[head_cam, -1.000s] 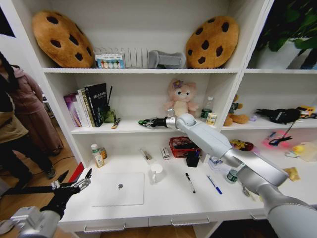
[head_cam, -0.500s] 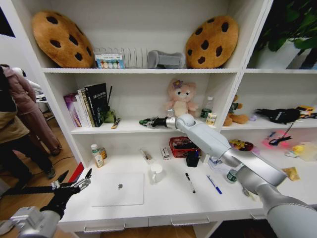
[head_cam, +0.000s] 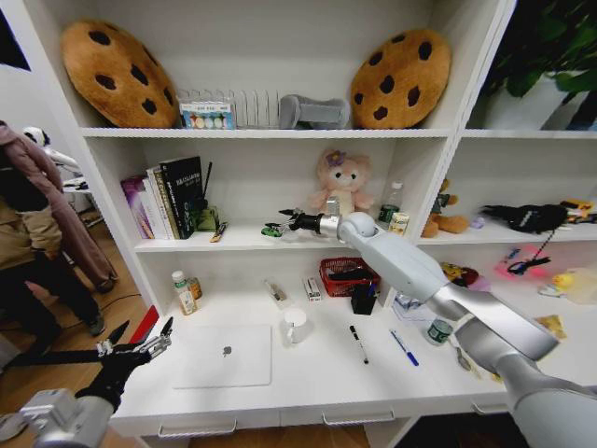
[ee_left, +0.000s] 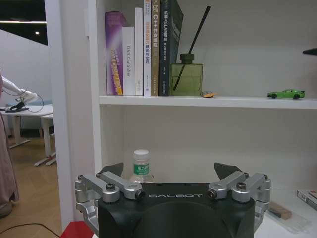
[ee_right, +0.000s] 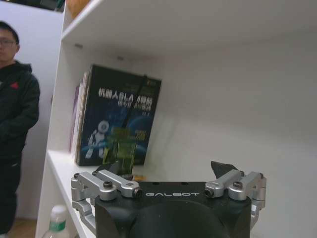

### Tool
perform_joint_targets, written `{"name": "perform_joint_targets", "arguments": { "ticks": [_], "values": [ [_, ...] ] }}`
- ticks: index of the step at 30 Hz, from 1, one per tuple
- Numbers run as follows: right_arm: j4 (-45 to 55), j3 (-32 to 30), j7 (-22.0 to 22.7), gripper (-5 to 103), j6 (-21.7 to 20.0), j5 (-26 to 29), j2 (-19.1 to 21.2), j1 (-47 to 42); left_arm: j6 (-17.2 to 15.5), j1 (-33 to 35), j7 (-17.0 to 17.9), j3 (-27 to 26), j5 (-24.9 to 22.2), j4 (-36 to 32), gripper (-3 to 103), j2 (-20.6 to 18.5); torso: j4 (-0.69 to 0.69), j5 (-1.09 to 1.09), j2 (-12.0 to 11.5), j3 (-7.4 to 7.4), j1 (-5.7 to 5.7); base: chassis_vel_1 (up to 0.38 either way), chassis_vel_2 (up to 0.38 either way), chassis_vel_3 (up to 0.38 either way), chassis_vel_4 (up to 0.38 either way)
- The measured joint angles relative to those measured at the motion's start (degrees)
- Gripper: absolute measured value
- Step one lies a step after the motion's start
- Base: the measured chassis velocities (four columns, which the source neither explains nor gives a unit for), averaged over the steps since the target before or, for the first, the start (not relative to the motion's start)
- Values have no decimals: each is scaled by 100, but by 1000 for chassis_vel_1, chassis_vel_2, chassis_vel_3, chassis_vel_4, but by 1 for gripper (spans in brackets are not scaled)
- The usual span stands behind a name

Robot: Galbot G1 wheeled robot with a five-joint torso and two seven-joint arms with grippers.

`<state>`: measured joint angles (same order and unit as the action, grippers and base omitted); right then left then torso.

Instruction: Organize the objects on the table.

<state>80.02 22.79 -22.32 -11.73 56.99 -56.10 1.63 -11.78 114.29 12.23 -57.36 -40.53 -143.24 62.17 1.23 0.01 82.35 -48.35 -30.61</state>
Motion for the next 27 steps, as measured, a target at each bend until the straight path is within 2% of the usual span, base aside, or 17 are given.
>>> {"name": "perform_joint_targets", "arguments": {
  "ticks": [1, 5, 6, 9, 10, 11, 13, 14, 16, 17, 18, 20, 21, 24, 25, 26, 27],
  "values": [
    [0, 0, 0, 100, 0, 0, 0, 0, 0, 0, 0, 0, 0, 0, 100, 0, 0, 0, 0, 0, 0, 0, 0, 0, 0],
    [1812, -726, 1234, 100, -225, 113, 725, -767, 0, 0, -3, 0, 0, -1, 100, 0, 1, 0, 0, 0, 0, 0, 0, 0, 0],
    [1812, -726, 1234, 100, -225, 113, 725, -767, 0, 0, -3, 0, 0, -1, 100, 0, 1, 0, 0, 0, 0, 0, 0, 0, 0],
    [3107, -1474, 2623, 100, -501, 299, 1521, -1657, 0, 1, 1, 0, 0, 1, 100, 0, -1, 0, 1, 1, 1, 0, 0, 0, 0],
    [3107, -1474, 2623, 100, -501, 299, 1521, -1657, 0, 1, 1, 0, 0, 1, 100, 0, -1, 0, 1, 1, 1, 0, 0, 0, 0],
    [3483, -1874, 2931, 100, -579, 313, 1798, -2080, -1, 0, 0, 0, 0, 0, 100, 0, 2, 1, 0, 1, 1, 0, 0, 0, 0],
    [4090, -2809, 3207, 100, -699, 250, 2268, -3083, -1, 0, 0, 0, 0, 0, 100, 0, 7, 2, 1, 2, 1, 0, 0, 0, 0],
    [4090, -2809, 3207, 100, -699, 250, 2268, -3083, -1, 0, 0, 0, 0, 0, 100, 0, 7, 2, 1, 2, 1, 0, 0, 0, 0],
    [4611, -4221, 3277, 100, -730, 175, 2546, -4484, 0, 0, 0, 0, 0, 0, 100, 0, 5, -2, 1, 2, 2, 0, 0, 0, 0],
    [4771, -4690, 3292, 100, -737, 150, 2553, -5091, 0, 0, 0, 0, 0, 0, 100, 0, 5, 1, 2, 2, 3, 0, 0, 0, 0],
    [4771, -4690, 3292, 100, -737, 150, 2553, -5091, 0, 0, 0, 0, 0, 0, 100, 0, 5, 1, 2, 2, 3, 0, 0, 0, 0],
    [5050, -5418, 3320, 100, -739, 47, 2409, -5981, 0, 0, 0, 0, 0, 0, 100, 0, -2, 1, 1, 1, 2, 0, 0, 0, 0],
    [5050, -5418, 3320, 100, -739, 47, 2409, -5981, 0, 0, 0, 0, 0, 0, 100, 0, -2, 1, 1, 1, 2, 0, 0, 0, 0],
    [5377, -6084, 3410, 100, -741, -119, 2046, -7055, 0, 0, 0, 0, 0, 0, 100, 0, -4, -2, 1, 1, 1, 0, 0, 0, 0],
    [5377, -6084, 3410, 100, -741, -119, 2046, -7055, 0, 0, 0, 0, 0, 0, 100, 0, -4, -2, 1, 1, 1, 0, 0, 0, 0],
    [5628, -6702, 3411, 100, -693, -484, 1441, -8319, -1, 0, 0, 0, 0, 0, 100, 0, 0, -4, 1, 1, 1, 0, 0, 0, 0],
    [5656, -6833, 3387, 100, -657, -672, 1183, -8725, 0, 0, 0, 0, 1, 0, 100, -1, 6, 0, 1, 1, 1, 0, 0, 0, 0]
  ]
}}
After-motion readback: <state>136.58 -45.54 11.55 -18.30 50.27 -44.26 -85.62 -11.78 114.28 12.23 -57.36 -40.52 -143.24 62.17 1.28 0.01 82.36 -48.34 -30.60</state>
